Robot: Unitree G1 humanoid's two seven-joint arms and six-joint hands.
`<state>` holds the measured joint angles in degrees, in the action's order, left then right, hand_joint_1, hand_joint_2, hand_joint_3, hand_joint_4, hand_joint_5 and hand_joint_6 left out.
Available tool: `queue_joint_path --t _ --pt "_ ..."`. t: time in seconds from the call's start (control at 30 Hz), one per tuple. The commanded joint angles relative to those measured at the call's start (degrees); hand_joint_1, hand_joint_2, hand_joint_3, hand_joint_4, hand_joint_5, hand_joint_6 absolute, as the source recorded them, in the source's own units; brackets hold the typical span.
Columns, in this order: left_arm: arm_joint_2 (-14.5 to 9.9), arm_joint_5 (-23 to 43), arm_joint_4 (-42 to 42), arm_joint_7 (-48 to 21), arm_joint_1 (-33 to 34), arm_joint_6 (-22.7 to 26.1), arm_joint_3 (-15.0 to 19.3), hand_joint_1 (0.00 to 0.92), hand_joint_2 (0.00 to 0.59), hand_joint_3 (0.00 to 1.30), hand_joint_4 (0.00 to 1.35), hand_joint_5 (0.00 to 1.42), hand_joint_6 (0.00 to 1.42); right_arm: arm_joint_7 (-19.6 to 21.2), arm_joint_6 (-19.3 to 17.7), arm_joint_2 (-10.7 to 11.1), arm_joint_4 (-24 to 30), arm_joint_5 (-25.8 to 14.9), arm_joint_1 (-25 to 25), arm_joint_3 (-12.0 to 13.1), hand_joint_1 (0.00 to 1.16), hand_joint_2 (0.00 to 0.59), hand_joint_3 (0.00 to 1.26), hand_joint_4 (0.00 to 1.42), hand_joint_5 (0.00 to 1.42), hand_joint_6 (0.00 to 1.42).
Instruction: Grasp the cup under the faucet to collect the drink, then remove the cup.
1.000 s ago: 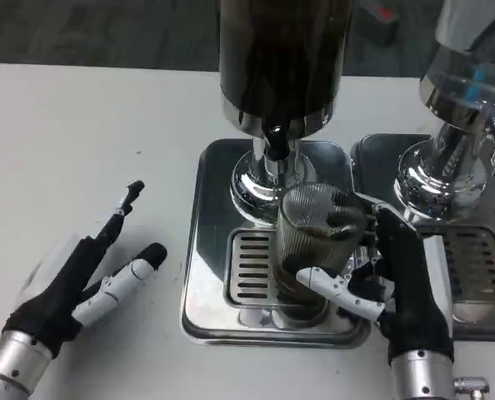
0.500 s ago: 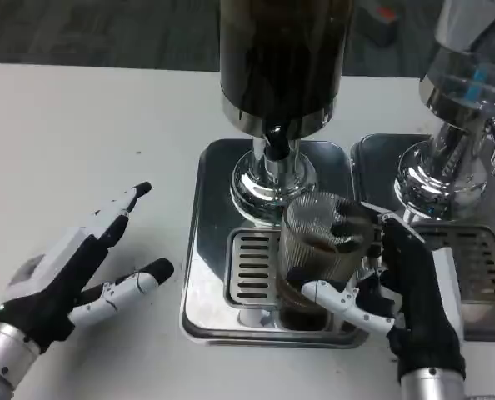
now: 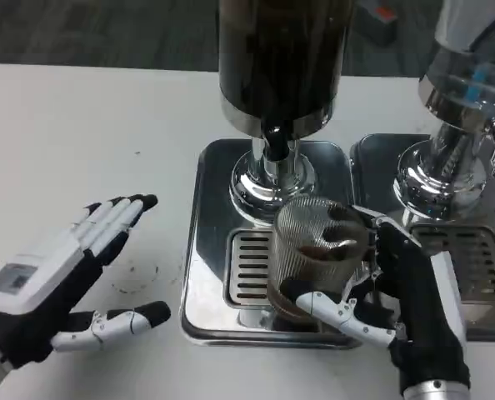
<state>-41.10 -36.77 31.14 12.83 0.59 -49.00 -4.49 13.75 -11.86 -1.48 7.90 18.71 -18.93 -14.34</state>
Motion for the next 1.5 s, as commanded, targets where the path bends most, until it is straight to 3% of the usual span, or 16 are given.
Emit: queue_joint_path --t 0.03,0.3,0.6,0.77,1.2,1.5 --pt "-2.3 -2.0 -2.1 1.8 -3.3 0.9 0.1 0.000 0.133 0.00 0.00 0.00 0.00 -1.1 -2.1 0.6 4.1 -0.3 -1.1 -0.3 0.92 0.232 0.60 0.74 0.82 1.09" --pt "-4.3 -5.2 -7.3 5.3 -8.7 2.4 0.9 0.000 0.112 0.00 0.00 0.00 0.00 -4.5 -1.6 2.5 9.2 -0.7 -4.1 -0.5 0.92 0.234 0.61 0.74 0.82 1.09" --pt "-3.7 -7.2 -11.5 11.2 -14.4 5.8 3.0 0.000 0.111 0.00 0.00 0.00 0.00 -5.7 -1.3 2.4 13.0 -0.1 -6.9 -2.2 0.92 0.238 0.61 0.75 0.82 1.09" --pt "-3.3 -7.5 -14.1 12.5 -16.5 7.8 3.4 0.000 0.104 0.00 0.00 0.00 0.00 -6.4 -1.4 3.4 15.5 1.5 -8.5 -2.8 0.92 0.230 0.61 0.75 0.84 1.10" --pt "-2.3 -6.5 -15.6 11.6 -18.0 9.5 3.1 0.000 0.096 0.00 0.00 0.00 0.00 -6.7 -0.5 3.3 18.2 1.7 -11.2 -3.7 0.91 0.228 0.62 0.76 0.84 1.11" --pt "-2.3 -6.0 -15.1 11.2 -17.4 9.7 2.9 0.000 0.094 0.00 0.00 0.00 0.00 -7.1 0.2 3.1 18.1 2.2 -10.2 -3.9 0.91 0.232 0.62 0.76 0.84 1.11"
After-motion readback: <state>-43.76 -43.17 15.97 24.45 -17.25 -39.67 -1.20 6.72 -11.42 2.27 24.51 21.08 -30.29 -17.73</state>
